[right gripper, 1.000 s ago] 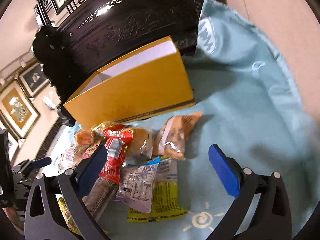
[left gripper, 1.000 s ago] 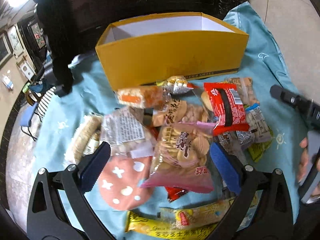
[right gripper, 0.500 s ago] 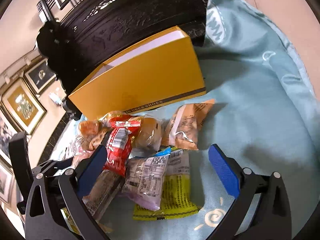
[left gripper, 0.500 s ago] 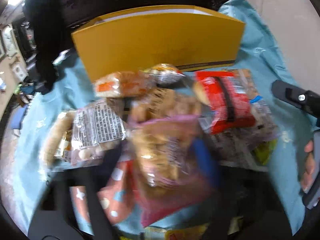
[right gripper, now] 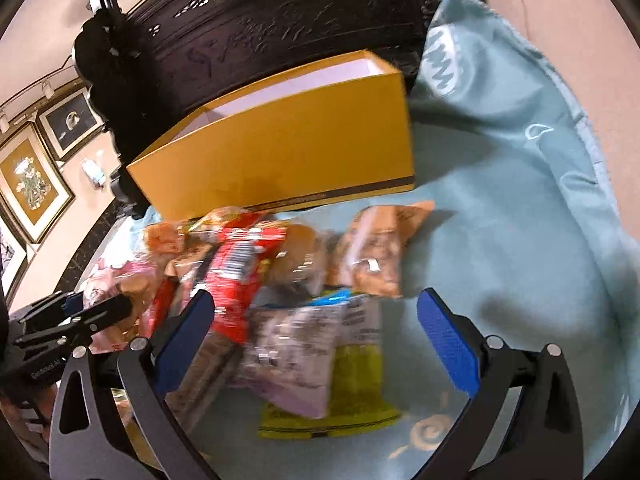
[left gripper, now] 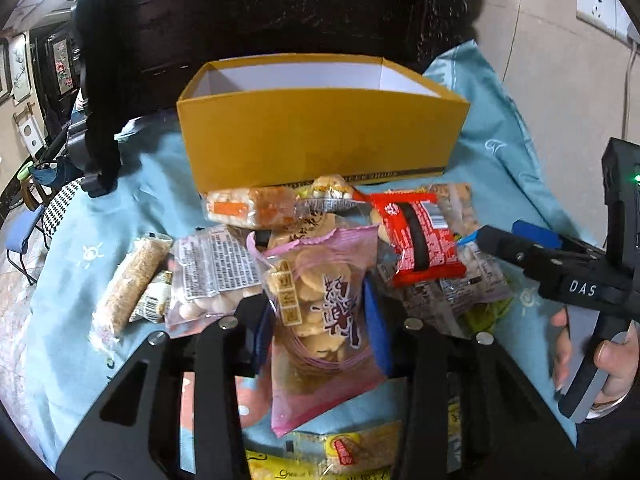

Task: Organize snacks
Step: 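Return to the pile and grasp the pink cookie bag with the left gripper, then grasp the red snack packet with the right gripper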

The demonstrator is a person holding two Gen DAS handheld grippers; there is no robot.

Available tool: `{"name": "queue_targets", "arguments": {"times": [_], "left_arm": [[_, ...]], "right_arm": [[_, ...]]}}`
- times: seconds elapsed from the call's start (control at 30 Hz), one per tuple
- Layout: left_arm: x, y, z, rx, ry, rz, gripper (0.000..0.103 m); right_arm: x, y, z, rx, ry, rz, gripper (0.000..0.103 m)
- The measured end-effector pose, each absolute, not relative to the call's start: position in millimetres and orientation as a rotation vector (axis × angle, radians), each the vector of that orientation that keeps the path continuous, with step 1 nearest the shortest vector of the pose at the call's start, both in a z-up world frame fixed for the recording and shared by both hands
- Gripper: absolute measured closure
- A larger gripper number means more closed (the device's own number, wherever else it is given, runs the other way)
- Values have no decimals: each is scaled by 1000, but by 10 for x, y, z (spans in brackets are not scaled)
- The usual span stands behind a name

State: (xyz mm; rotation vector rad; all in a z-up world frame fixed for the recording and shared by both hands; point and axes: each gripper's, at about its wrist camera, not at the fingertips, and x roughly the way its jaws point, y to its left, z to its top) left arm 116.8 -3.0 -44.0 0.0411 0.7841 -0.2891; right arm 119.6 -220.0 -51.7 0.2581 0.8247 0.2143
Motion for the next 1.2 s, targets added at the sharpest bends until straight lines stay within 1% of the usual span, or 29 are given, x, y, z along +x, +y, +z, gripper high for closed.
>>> {"name": "queue_targets", "arguments": {"times": [0.17,0.27,0.3,0.33,0.37,0.43,0.5,0.57,0.6,0.63,0.67,0.7,0.77,0.8,0.83,0.87,0.9,0.93,1.0,1.2], "left_arm": [[1140,69,-357,12,764,-286,63],[1143,217,-313,-27,755,-270,62],[1153,249,-313,-34,757,-264,62],[1172,302,-315,-47,763,-253,62],[1196,354,-325,-61,771,-242,62],[1224,409,-335,-78,781,-234,62],[1237,441,-341,-88,784,-231,63],[1234,445,-340,-88,782,-235,63],[1228,437,-339,-87,778,-245,63],[1229,423,-345,-81,776,-249,63],[1235,415,-359,-76,779,-248,63],[1246,404,-384,-73,793,-246,65],[1271,398,-427,-69,813,-251,64],[1278,387,-444,-64,820,-249,61],[1282,373,-456,-57,827,-251,50],[1282,356,-461,-51,829,-254,45],[1275,334,-464,-42,829,-254,33],[1264,313,-464,-33,827,-253,24],[1255,274,-472,-30,833,-264,16],[1366,127,-678,-30,923,-229,16]], "right_arm": [[1348,-1727,-372,95,885,216,1],[1428,-1400,-380,-17,911,220,1],[1463,-1309,-412,-55,929,203,3],[1500,-1244,-451,-77,951,192,8],[1540,-1200,-494,-80,975,188,10],[1602,-1181,-562,-68,1006,173,24],[1655,-1183,-632,-53,1042,159,25],[1695,-1174,-704,-47,1065,151,33],[1696,-1188,-723,-38,1071,155,48],[1703,-1219,-752,-10,1088,174,51],[1701,-1242,-758,11,1093,190,60],[1703,-1266,-754,30,1095,204,63],[1693,-1340,-729,83,1097,219,64],[1674,-1391,-701,105,1091,227,65],[1643,-1436,-665,121,1078,231,65],[1616,-1476,-635,138,1068,236,65],[1586,-1529,-599,162,1055,249,65],[1543,-1620,-557,205,1041,273,65],[1508,-1715,-528,248,1033,293,65],[1330,-1959,-504,322,992,323,65]]}}
